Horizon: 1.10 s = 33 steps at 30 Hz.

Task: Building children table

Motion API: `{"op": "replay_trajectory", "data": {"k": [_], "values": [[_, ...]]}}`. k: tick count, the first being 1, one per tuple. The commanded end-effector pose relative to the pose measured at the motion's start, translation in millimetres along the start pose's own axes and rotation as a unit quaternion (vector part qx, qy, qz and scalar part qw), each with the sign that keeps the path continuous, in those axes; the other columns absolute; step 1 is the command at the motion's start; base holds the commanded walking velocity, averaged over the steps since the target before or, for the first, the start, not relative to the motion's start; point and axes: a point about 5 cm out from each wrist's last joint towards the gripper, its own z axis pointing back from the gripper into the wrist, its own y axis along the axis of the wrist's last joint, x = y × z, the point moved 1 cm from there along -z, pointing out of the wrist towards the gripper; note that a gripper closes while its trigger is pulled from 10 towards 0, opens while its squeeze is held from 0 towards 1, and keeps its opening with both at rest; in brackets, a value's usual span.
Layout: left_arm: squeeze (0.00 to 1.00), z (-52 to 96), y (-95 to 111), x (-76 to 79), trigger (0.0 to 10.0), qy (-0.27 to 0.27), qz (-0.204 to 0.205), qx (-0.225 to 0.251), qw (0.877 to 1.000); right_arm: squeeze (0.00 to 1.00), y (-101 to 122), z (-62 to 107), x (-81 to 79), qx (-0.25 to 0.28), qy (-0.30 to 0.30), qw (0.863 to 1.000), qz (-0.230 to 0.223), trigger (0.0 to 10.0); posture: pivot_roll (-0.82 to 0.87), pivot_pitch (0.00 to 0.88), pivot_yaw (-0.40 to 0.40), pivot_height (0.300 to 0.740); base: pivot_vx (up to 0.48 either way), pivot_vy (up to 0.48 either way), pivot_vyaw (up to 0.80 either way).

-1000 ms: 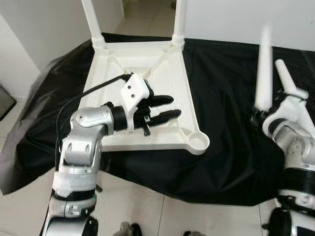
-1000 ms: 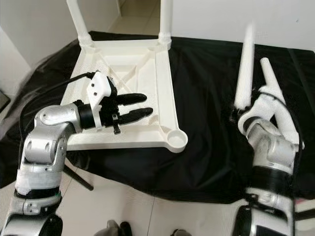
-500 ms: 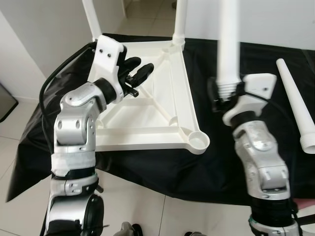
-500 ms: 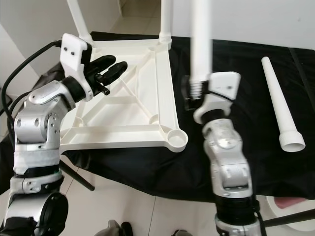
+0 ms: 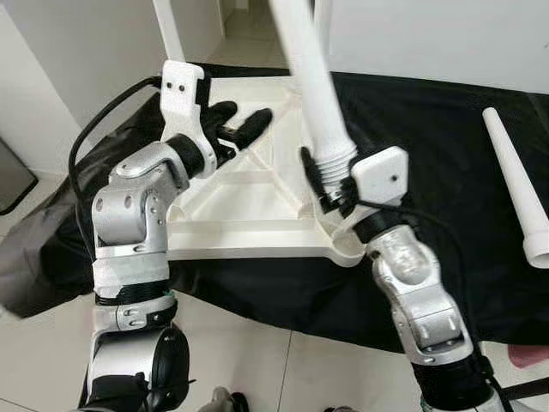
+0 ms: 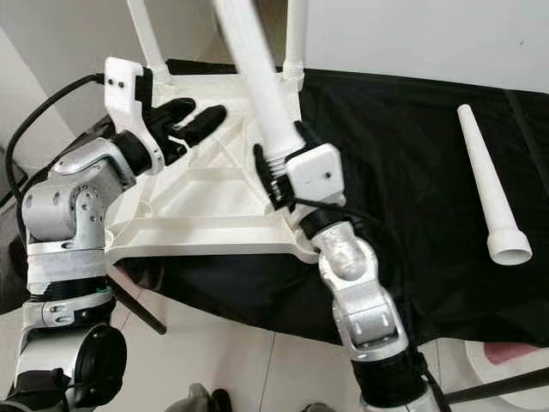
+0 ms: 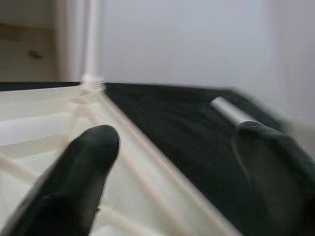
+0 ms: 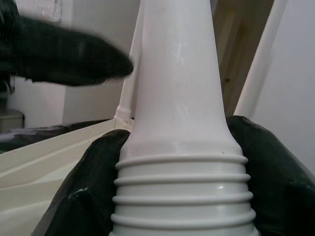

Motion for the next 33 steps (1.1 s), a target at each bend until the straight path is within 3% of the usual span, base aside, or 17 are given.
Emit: {"op": "replay_trajectory", "data": {"k": [1,2,9,13,17,23,26,33], "values": [[0.62,0.7,12,8.3,10.0,-0.036,0.008,0.020,0.999,0.00,2,0.8,-3.2,0.014,0.003,1.000,0.006,10.0,-0.13,0.064,0.101,0.740,0.000,0.000,0.00],[0.00,0.1,16,8.6,10.0,-0.040,0.023,0.026,0.999,0.00,2,0.6,-4.8,0.018,0.008,1.000,0.012,10.0,-0.13,0.064,0.101,0.740,0.000,0.000,0.00],[0.00,3.5,30,14.2,10.0,-0.080,0.043,0.064,0.994,0.00,-2,2.0,-6.3,0.018,0.025,0.999,0.025,10.0,-0.13,0.075,0.095,0.740,0.000,0.000,0.00],[0.00,5.3,31,16.7,10.0,-0.094,0.060,0.067,0.992,0.00,-4,2.4,-4.7,0.015,0.028,0.999,0.030,10.0,-0.13,0.076,0.088,0.740,0.000,0.000,0.00],[0.00,6.4,29,18.6,10.0,-0.101,0.051,0.064,0.992,0.00,-6,1.9,-3.3,0.012,0.024,0.999,0.025,10.0,-0.13,0.077,0.086,0.740,0.000,0.000,0.00],[0.00,14.4,26,21.5,10.0,-0.132,0.041,0.064,0.988,0.00,-10,-3.5,13.9,-0.004,-0.029,0.999,-0.015,10.0,-0.13,0.094,0.081,0.740,0.000,0.000,0.00],[0.00,12.6,16,13.5,10.0,-0.099,0.033,0.038,0.994,0.00,-9,-4.5,18.7,-0.003,-0.040,0.999,-0.028,10.0,-0.13,0.096,0.081,0.740,0.000,0.000,0.00],[0.00,7.3,16,17.1,10.0,-0.094,0.045,0.040,0.994,0.00,-4,-2.1,3.0,0.012,0.010,1.000,-0.012,10.0,-0.13,0.103,0.070,0.740,0.000,0.000,0.00]]}}
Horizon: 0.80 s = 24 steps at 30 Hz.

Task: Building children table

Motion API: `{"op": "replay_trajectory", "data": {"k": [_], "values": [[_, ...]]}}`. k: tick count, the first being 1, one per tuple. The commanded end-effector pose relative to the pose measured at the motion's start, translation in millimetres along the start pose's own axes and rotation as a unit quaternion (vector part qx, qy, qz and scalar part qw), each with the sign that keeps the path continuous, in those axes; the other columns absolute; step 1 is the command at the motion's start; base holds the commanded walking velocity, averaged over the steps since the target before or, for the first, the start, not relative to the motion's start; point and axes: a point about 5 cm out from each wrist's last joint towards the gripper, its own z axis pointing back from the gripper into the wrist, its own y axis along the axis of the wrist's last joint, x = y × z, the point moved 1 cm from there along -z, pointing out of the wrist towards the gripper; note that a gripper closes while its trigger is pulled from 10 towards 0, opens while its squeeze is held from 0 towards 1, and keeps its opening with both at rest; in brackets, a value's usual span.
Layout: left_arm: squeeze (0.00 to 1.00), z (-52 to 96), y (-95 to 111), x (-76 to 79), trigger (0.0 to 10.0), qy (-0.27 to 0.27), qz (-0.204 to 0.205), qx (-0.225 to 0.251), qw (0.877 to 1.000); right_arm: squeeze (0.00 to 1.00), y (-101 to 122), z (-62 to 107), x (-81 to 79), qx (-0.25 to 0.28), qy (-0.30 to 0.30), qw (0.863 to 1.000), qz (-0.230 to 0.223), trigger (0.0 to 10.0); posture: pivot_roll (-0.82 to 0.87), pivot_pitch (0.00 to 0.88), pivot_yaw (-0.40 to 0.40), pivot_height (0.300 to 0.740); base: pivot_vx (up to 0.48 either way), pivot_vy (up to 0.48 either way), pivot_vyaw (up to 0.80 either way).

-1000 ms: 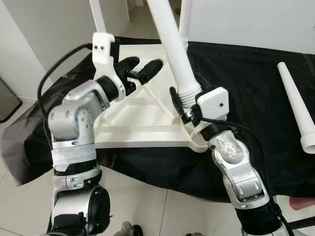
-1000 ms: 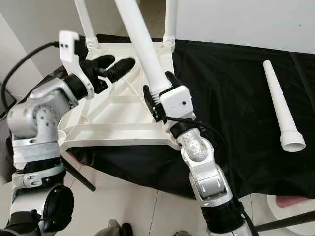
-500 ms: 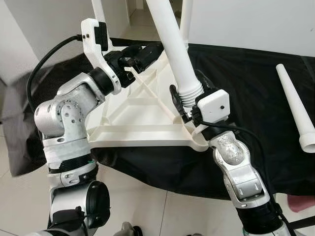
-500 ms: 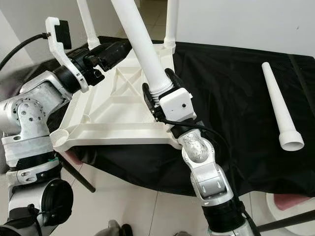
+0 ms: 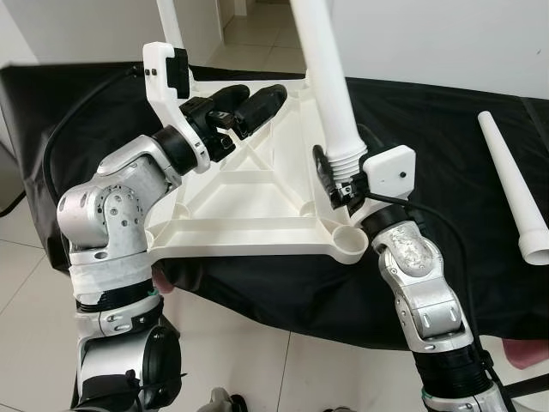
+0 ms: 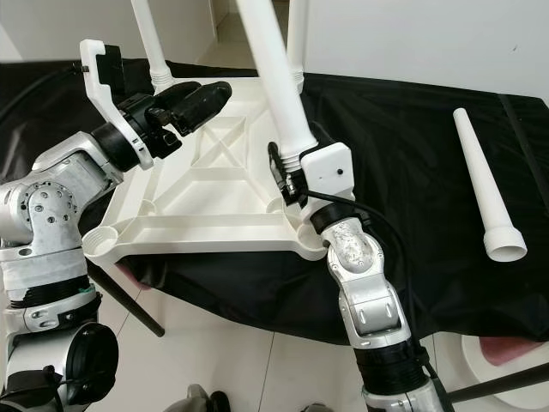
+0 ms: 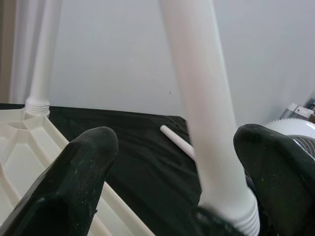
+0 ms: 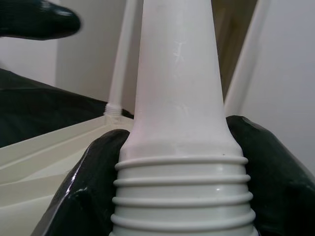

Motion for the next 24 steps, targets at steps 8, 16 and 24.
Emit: {"op": "replay_trajectory", "data": {"k": [8,16,24], "values": [[0.00,-8.1,4,5.7,10.0,-0.006,0.000,0.017,1.000,0.00,7,3.6,-18.9,0.016,0.042,0.999,-0.007,10.0,-0.13,0.105,0.049,0.740,0.000,0.000,0.00],[0.00,-12.1,1,3.7,10.0,0.013,0.005,0.012,1.000,0.00,6,4.5,-22.7,0.016,0.053,0.998,-0.002,10.0,-0.13,0.101,0.047,0.740,0.000,0.000,0.00],[0.00,-14.8,0,3.3,2.3,0.017,0.016,0.007,1.000,0.00,-2,10.8,-33.8,0.007,0.075,0.997,0.014,10.0,-0.13,0.091,0.063,0.740,0.000,0.000,0.00]]}}
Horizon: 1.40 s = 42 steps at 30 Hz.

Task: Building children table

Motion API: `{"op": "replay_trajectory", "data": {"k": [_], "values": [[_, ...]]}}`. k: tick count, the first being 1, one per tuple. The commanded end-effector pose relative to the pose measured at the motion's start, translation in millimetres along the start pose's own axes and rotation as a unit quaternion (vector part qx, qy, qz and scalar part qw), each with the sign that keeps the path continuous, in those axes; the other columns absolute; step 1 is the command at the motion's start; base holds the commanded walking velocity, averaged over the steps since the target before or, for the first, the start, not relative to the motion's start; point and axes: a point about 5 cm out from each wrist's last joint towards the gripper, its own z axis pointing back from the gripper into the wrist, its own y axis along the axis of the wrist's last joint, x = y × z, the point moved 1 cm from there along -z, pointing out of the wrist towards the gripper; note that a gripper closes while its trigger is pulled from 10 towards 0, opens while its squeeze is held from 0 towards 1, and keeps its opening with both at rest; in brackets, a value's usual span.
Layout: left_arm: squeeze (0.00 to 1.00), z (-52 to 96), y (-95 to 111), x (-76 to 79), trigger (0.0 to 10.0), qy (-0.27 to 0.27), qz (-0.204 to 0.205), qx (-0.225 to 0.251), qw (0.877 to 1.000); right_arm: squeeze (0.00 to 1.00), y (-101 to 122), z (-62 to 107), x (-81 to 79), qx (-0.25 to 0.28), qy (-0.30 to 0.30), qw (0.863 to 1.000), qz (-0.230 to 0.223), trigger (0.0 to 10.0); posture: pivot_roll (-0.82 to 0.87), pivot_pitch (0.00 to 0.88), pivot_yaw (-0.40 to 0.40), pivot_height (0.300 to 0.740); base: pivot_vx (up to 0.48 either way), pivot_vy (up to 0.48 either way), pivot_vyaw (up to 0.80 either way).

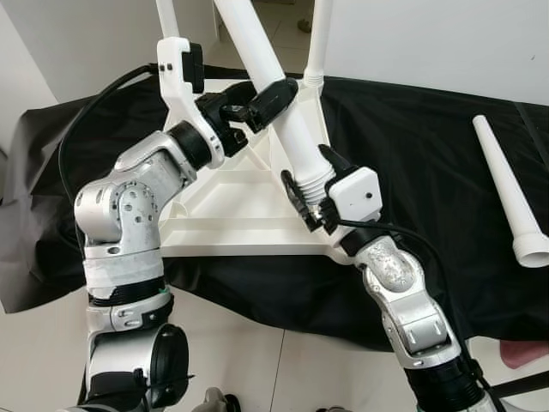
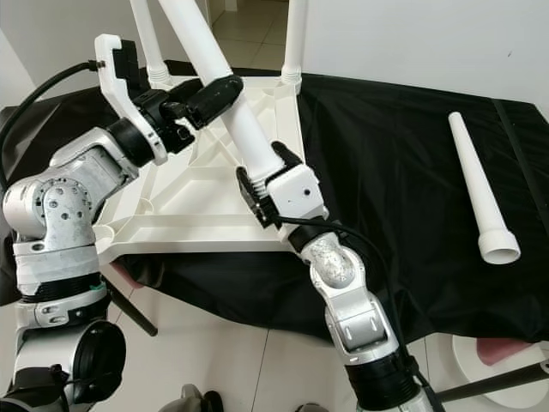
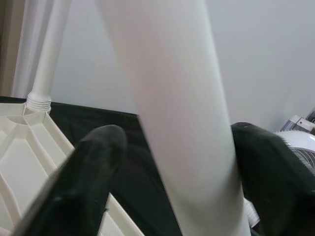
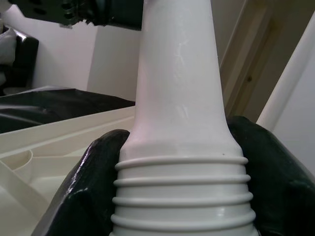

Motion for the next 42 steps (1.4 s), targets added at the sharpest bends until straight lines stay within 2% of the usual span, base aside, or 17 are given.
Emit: {"op": "replay_trajectory", "data": {"k": [1,2,6,13,14,15,17,18,19,20,22,24,29,31,34,37,42], "values": [[0.00,-2.7,3,3.1,2.3,-0.009,-0.002,-0.002,1.000,0.00,1,2.1,-5.3,0.007,0.011,1.000,0.004,10.0,-0.13,0.091,0.063,0.740,0.000,0.000,0.00],[0.00,-2.8,3,3.0,0.4,-0.009,-0.002,-0.003,1.000,0.00,-1,3.3,-7.0,0.003,0.013,1.000,0.006,10.0,-0.13,0.091,0.063,0.740,0.000,0.000,0.00],[0.00,-2.9,3,3.3,0.0,-0.010,-0.002,-0.004,1.000,0.00,-4,4.2,-7.4,-0.003,0.012,1.000,0.008,10.0,-0.13,0.088,0.066,0.740,0.000,0.000,0.00],[0.00,-2.4,2,7.2,0.0,-0.022,-0.012,-0.004,1.000,0.00,-12,4.3,-8.0,-0.022,0.013,0.999,0.020,10.0,-0.13,0.083,0.070,0.740,0.000,0.000,0.00],[0.00,-2.1,2,8.2,0.0,-0.025,-0.016,-0.004,1.000,0.72,-14,3.7,-8.4,-0.026,0.015,0.999,0.024,10.0,-0.13,0.083,0.071,0.740,0.000,0.000,0.00],[0.00,-2.0,1,8.7,0.0,-0.026,-0.022,-0.008,0.999,1.00,-15,2.8,-8.4,-0.032,0.014,0.999,0.025,10.0,-0.13,0.084,0.071,0.740,0.000,0.000,0.00],[0.00,-2.0,1,8.7,0.0,-0.026,-0.022,-0.008,0.999,1.00,-15,2.8,-8.4,-0.032,0.014,0.999,0.025,10.0,-0.13,0.084,0.071,0.740,0.000,0.000,0.00],[0.00,-2.7,-6,11.1,0.0,-0.028,-0.084,-0.031,0.996,1.00,-15,0.4,-11.7,-0.046,0.035,0.998,-0.006,10.0,-0.13,0.087,0.071,0.740,0.000,0.000,0.00],[0.00,-2.7,-6,11.1,0.0,-0.028,-0.084,-0.031,0.996,1.00,-15,0.4,-11.7,-0.046,0.035,0.998,-0.006,10.0,-0.13,0.087,0.071,0.740,0.000,0.000,0.00],[0.00,-3.1,-13,14.1,0.0,-0.034,-0.132,-0.048,0.989,0.00,-13,-0.7,-14.8,-0.053,0.051,0.997,-0.033,10.0,-0.13,0.090,0.071,0.740,0.000,0.000,0.00],[0.00,-3.1,-13,14.1,0.0,-0.034,-0.132,-0.048,0.989,0.00,-13,-0.7,-14.8,-0.053,0.051,0.997,-0.033,10.0,-0.13,0.090,0.071,0.740,0.000,0.000,0.00],[0.00,-3.2,-24,20.5,0.0,-0.055,-0.182,-0.068,0.979,0.00,-4,-2.5,-21.1,-0.055,0.083,0.992,-0.081,10.0,-0.13,0.092,0.071,0.740,0.000,0.000,0.00],[0.00,-3.1,-30,30.1,0.0,-0.091,-0.207,-0.076,0.971,0.00,1,-8.5,-18.5,-0.056,0.076,0.989,-0.111,10.0,-0.13,0.099,0.071,0.740,0.000,0.000,0.00],[0.00,-3.6,-30,39.8,0.0,-0.124,-0.207,-0.075,0.968,0.00,1,-16.9,-13.7,-0.062,0.060,0.991,-0.100,10.0,-0.14,0.103,0.070,0.740,0.000,0.000,0.00],[0.00,-3.5,-30,42.8,0.0,-0.135,-0.205,-0.076,0.966,0.00,0,-19.5,-12.5,-0.062,0.056,0.992,-0.097,10.0,-0.14,0.103,0.070,0.740,0.000,0.000,0.00],[0.00,-3.0,-27,49.4,0.0,-0.153,-0.208,-0.066,0.964,0.00,-8,-28.4,-4.2,-0.085,0.011,0.993,-0.084,10.0,-0.13,0.106,0.069,0.740,0.000,0.000,0.00],[0.00,0.8,-32,53.2,0.0,-0.170,-0.227,-0.073,0.956,0.00,-5,-35.4,-2.6,-0.084,0.007,0.991,-0.103,10.0,-0.13,0.108,0.069,0.740,0.000,0.000,0.00]]}}
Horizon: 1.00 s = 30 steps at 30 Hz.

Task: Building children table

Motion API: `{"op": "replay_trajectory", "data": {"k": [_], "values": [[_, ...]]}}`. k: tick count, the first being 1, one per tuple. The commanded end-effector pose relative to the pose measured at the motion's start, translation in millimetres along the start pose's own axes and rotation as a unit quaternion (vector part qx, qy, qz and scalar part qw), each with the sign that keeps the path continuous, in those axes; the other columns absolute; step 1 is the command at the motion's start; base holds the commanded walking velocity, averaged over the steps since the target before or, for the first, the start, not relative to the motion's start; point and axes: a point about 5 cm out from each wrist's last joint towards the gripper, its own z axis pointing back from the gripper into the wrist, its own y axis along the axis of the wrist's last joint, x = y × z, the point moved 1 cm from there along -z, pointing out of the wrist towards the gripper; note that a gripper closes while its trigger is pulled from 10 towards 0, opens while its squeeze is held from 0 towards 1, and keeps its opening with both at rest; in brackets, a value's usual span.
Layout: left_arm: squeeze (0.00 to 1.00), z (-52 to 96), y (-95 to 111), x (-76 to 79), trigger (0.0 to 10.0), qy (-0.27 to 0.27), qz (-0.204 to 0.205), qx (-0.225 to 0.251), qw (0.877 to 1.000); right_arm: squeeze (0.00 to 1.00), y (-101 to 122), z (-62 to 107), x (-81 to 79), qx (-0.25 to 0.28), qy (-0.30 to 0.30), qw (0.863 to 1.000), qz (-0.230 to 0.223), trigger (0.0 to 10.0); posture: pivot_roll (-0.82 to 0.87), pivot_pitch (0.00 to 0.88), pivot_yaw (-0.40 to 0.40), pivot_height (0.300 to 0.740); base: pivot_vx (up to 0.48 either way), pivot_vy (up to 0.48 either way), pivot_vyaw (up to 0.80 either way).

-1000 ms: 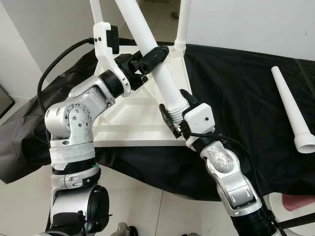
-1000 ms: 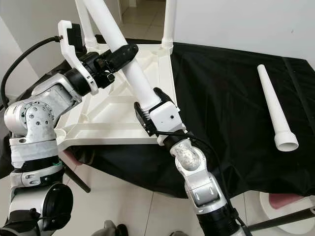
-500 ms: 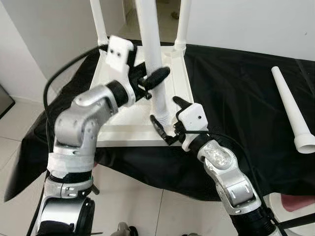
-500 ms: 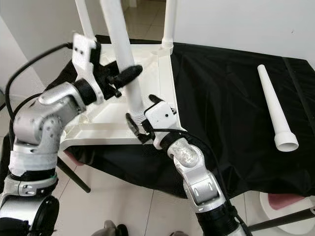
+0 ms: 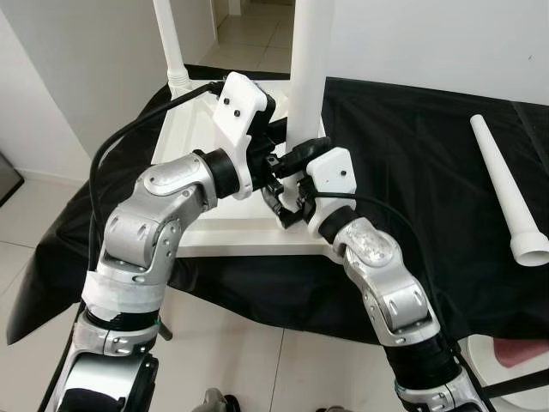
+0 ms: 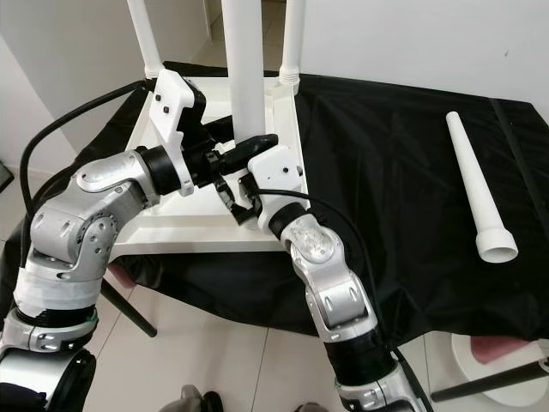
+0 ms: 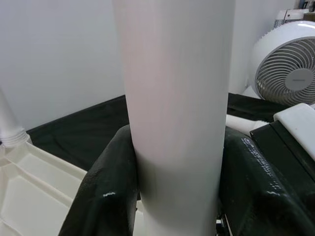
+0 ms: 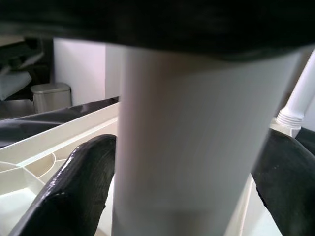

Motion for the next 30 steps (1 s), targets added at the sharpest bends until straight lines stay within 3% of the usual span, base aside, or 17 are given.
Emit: {"op": "replay_trajectory", "data": {"k": [1,9,18,19,20,26,27,30], "values": [[0.00,-1.9,3,13.3,0.0,-0.043,-0.017,0.011,0.999,0.00,-1,-2.7,5.3,-0.009,-0.013,1.000,-0.013,10.0,-0.13,0.108,0.069,0.740,0.000,0.000,0.00],[0.00,-3.5,-10,11.8,0.0,-0.027,-0.065,-0.020,0.997,0.00,9,-4.8,5.1,-0.008,0.001,0.999,-0.041,10.0,-0.13,0.111,0.063,0.740,0.000,0.000,0.00],[0.00,-3.4,-19,12.4,0.0,-0.035,-0.065,-0.035,0.997,0.00,13,-0.8,-0.6,0.004,0.015,1.000,-0.019,10.0,-0.14,0.113,0.069,0.740,0.000,0.000,0.00],[0.00,-3.9,-18,12.1,0.0,-0.035,-0.062,-0.032,0.997,0.00,13,-0.6,-1.6,0.005,0.019,1.000,-0.020,4.8,-0.14,0.113,0.069,0.740,0.000,0.000,0.00],[0.00,-4.1,-17,11.3,0.0,-0.034,-0.060,-0.029,0.997,0.00,12,-0.7,-2.0,0.003,0.019,1.000,-0.022,3.0,-0.14,0.112,0.072,0.740,0.000,0.000,0.00],[0.00,-4.4,-16,9.7,0.0,-0.031,-0.059,-0.023,0.997,0.00,12,-0.7,-2.5,-0.003,0.020,0.999,-0.028,2.6,-0.14,0.112,0.072,0.740,0.000,0.000,0.00],[0.00,-4.4,-13,8.5,0.0,-0.028,-0.056,-0.015,0.998,0.00,9,-0.6,-3.4,-0.010,0.023,0.999,-0.040,0.0,-0.13,0.111,0.071,0.740,0.000,0.000,0.00],[0.00,-4.5,-12,7.9,0.0,-0.026,-0.055,-0.011,0.998,0.00,7,-0.4,-3.7,-0.014,0.024,0.998,-0.048,0.0,-0.13,0.111,0.071,0.740,0.000,0.000,0.00]]}}
